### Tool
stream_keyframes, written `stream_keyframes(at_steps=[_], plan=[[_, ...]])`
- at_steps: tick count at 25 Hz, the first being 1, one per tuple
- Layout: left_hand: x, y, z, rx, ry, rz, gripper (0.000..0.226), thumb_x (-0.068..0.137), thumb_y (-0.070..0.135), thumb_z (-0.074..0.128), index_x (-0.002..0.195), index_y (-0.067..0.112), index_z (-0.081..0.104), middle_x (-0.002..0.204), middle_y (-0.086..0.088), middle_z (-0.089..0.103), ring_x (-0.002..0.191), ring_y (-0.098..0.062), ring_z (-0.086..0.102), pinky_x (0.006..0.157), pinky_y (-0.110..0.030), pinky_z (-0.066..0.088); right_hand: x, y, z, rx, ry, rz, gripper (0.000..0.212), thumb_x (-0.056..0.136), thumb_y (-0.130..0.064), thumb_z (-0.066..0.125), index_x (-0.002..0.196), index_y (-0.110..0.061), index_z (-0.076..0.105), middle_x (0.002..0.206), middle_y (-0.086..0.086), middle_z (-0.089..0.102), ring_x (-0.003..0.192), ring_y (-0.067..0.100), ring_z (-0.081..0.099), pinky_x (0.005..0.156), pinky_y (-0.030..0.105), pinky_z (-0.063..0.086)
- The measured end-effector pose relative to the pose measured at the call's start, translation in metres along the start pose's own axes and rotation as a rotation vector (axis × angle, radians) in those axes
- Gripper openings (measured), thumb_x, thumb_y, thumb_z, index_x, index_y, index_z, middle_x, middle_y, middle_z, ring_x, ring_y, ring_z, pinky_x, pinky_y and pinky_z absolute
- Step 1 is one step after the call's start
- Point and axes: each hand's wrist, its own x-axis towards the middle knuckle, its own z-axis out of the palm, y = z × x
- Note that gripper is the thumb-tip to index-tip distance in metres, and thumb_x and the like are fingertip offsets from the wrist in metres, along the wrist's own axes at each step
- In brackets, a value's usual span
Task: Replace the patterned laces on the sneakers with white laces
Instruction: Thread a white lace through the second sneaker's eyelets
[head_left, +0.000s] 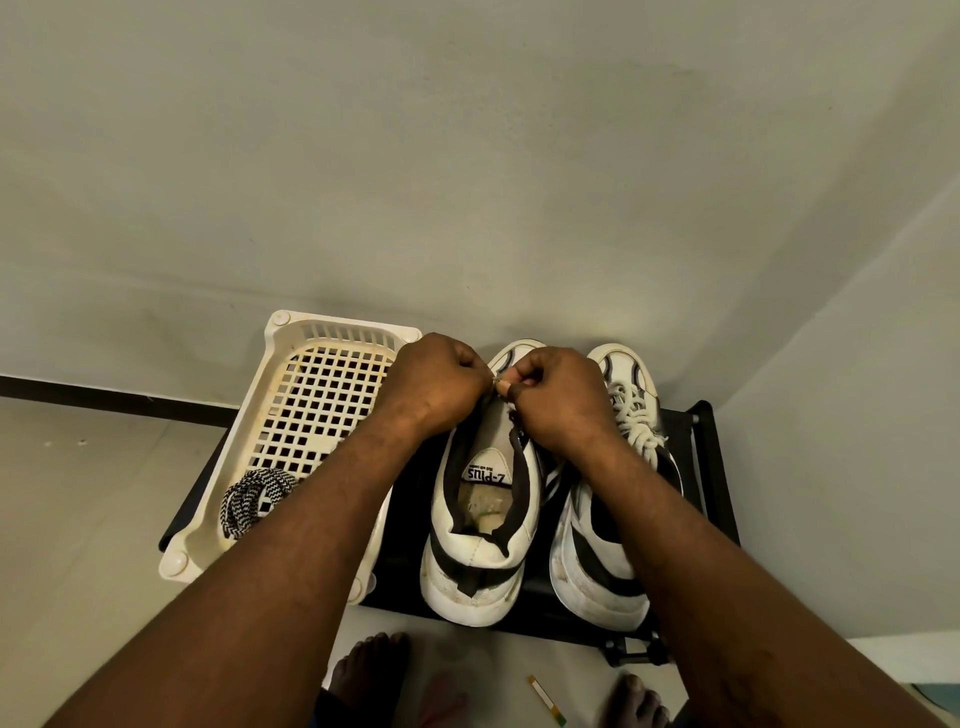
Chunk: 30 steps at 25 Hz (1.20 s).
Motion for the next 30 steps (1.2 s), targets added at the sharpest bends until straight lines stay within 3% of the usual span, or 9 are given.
stream_keyframes(at_steps=[4, 9, 11, 13, 16, 19, 23, 27, 30], plan=[[-0.002, 0.006, 0.003, -0.025, 0.002, -0.041, 0.015, 0.083, 0.023, 0.068, 0.077, 0.023, 0.082, 0.078, 0.003, 0.077, 0.078, -0.015, 0.072, 0.075, -0.036, 0.061, -0.004, 0.001, 0.004, -0.095, 0.070, -0.002, 0.034, 0.082, -0.015, 0.080, 0.060, -0.035, 0.064, 0.071, -0.013, 0.070, 0.075, 0.010, 0.070, 0.071, 0.029, 0.058], [0.001, 0.003, 0.004, -0.087, 0.011, -0.109, 0.021, 0.078, 0.018, 0.062, 0.077, 0.002, 0.075, 0.078, -0.017, 0.073, 0.078, -0.035, 0.071, 0.070, -0.048, 0.057, -0.011, -0.002, 0.009, -0.125, 0.138, -0.040, 0.011, 0.085, -0.023, 0.077, 0.076, -0.029, 0.076, 0.077, -0.010, 0.074, 0.075, 0.013, 0.069, 0.072, 0.034, 0.059], [0.003, 0.001, 0.006, -0.091, 0.011, -0.112, 0.023, 0.077, 0.017, 0.061, 0.082, 0.000, 0.076, 0.082, -0.017, 0.075, 0.081, -0.037, 0.072, 0.072, -0.051, 0.059, -0.011, -0.001, 0.010, -0.081, 0.163, -0.050, 0.009, 0.084, -0.025, 0.079, 0.085, -0.033, 0.076, 0.076, -0.010, 0.074, 0.072, 0.013, 0.070, 0.070, 0.036, 0.060], [0.004, 0.001, 0.008, -0.094, 0.018, -0.122, 0.020, 0.078, 0.018, 0.063, 0.079, 0.003, 0.077, 0.078, -0.015, 0.074, 0.078, -0.035, 0.072, 0.073, -0.051, 0.061, -0.011, 0.000, 0.009, -0.062, 0.173, -0.049, 0.028, 0.082, -0.022, 0.079, 0.094, -0.040, 0.062, 0.073, -0.009, 0.072, 0.068, 0.014, 0.070, 0.067, 0.038, 0.060], [0.003, -0.002, 0.013, -0.155, 0.046, -0.150, 0.016, 0.084, 0.025, 0.069, 0.073, 0.016, 0.078, 0.072, -0.002, 0.075, 0.076, -0.025, 0.073, 0.076, -0.044, 0.062, -0.011, 0.000, 0.007, -0.032, 0.150, -0.047, 0.034, 0.080, -0.015, 0.078, 0.090, -0.035, 0.053, 0.069, -0.011, 0.067, 0.068, 0.013, 0.067, 0.067, 0.038, 0.058], [0.003, -0.004, 0.018, -0.244, 0.072, -0.180, 0.018, 0.085, 0.033, 0.077, 0.073, 0.020, 0.078, 0.071, 0.004, 0.075, 0.074, -0.018, 0.072, 0.076, -0.037, 0.059, -0.009, 0.000, 0.001, -0.002, 0.100, -0.057, 0.025, 0.079, -0.011, 0.080, 0.079, -0.029, 0.063, 0.068, -0.013, 0.065, 0.068, 0.006, 0.064, 0.067, 0.031, 0.057], [0.007, -0.007, 0.024, -0.383, 0.065, -0.247, 0.010, 0.082, 0.021, 0.078, 0.075, 0.014, 0.077, 0.073, -0.004, 0.075, 0.069, -0.019, 0.068, 0.076, -0.043, 0.061, -0.008, 0.000, -0.009, 0.036, -0.005, -0.049, 0.022, 0.082, -0.009, 0.074, 0.081, -0.030, 0.067, 0.073, -0.014, 0.068, 0.071, -0.002, 0.064, 0.062, 0.013, 0.046], [0.008, -0.007, 0.034, -0.446, 0.045, -0.245, 0.014, 0.096, 0.020, 0.069, 0.084, 0.018, 0.074, 0.081, -0.003, 0.075, 0.078, -0.021, 0.069, 0.075, -0.038, 0.058, -0.013, 0.000, -0.018, 0.022, -0.060, -0.132, 0.019, 0.083, -0.017, 0.075, 0.095, -0.030, 0.068, 0.090, -0.013, 0.072, 0.085, 0.005, 0.067, 0.078, 0.029, 0.057], [0.008, 0.001, 0.031, -0.441, 0.112, -0.164, 0.017, 0.102, 0.019, 0.058, 0.089, 0.018, 0.069, 0.087, 0.000, 0.073, 0.084, -0.022, 0.068, 0.077, -0.036, 0.055, -0.014, -0.002, -0.023, -0.271, -0.100, -0.203, 0.037, 0.082, -0.039, 0.074, 0.117, -0.032, 0.064, 0.112, -0.008, 0.067, 0.103, 0.018, 0.063, 0.084, 0.037, 0.054]])
